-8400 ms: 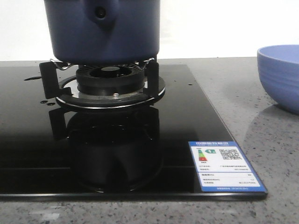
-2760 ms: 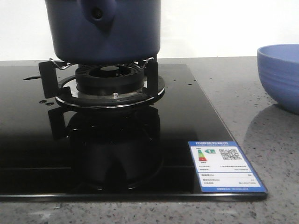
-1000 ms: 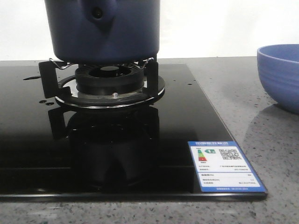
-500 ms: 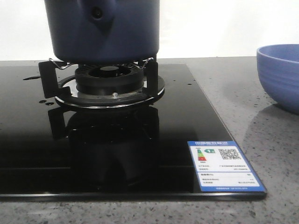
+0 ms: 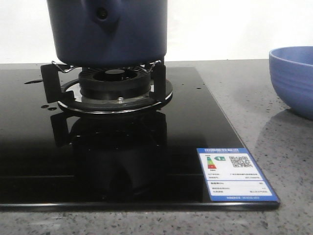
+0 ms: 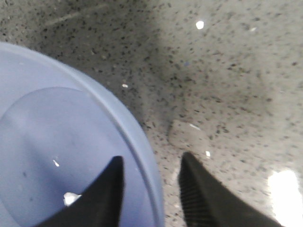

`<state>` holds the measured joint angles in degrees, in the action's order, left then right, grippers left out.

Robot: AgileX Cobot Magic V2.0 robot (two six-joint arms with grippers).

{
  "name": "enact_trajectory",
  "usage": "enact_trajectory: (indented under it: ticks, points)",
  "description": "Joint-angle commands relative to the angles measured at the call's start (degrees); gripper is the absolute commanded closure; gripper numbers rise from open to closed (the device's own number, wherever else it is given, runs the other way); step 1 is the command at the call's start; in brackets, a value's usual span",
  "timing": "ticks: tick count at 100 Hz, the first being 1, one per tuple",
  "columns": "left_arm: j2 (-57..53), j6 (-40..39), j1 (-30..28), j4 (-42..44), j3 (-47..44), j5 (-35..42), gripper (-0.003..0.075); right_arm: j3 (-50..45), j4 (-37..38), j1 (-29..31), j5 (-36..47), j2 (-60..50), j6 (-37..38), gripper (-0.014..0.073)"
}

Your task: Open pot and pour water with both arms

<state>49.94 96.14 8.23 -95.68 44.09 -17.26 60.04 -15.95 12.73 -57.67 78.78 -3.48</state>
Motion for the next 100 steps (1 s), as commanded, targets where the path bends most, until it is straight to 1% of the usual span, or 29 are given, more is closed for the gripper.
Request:
enact_trajectory:
  ticks: [1,9,15,27,38,47,61,77,100]
  points:
    - [-1.0,-0.7,0.4,-2.3,2.0,-0.8,0.0531,1.2,-3.2,0.4,1.3,-0.8,-2.2,0.0487]
    - [-1.0,-0.7,0.4,-2.3,2.0,-0.8,0.0531,1.2,-5.7,0.4,1.3,-0.6,-3.7,0.0599]
    - [-1.0,-0.7,0.4,-2.3,2.0,-0.8,0.0531,1.2,-7.4,0.4,1.3,-0.6,-4.9,0.0662]
    - [-1.0,-0.7,0.4,-2.3,2.0,-0.8,0.0531,1.4,-11.0,0.4,1.2,-0.6,-7.4,0.0662]
    - [-1.0,-0.7,0.4,-2.3,2.0,-0.8,0.0531,3.1,-11.6,0.3,-0.1,-0.6,-7.5,0.0661]
    - [-1.0,-0.7,0.4,-2.3,2.0,-0.8,0.0531,6.2,-11.7,-0.3,-1.8,-0.6,-7.5,0.0655]
    - [-1.0,-0.7,0.4,-2.3,2.0,-0.8,0.0531,13.3,-11.7,-2.3,-4.6,-0.6,-7.5,0.0652]
    - [-1.0,-0.7,0.4,-2.3,2.0,-0.8,0.0531,22.8,-11.7,-6.6,-6.5,-0.4,-6.9,0.0652]
    - [-1.0,-0.7,0.4,-2.3,2.0,-0.8,0.0531,39.0,-11.5,-13.3,-10.3,4.7,-4.3,0.065]
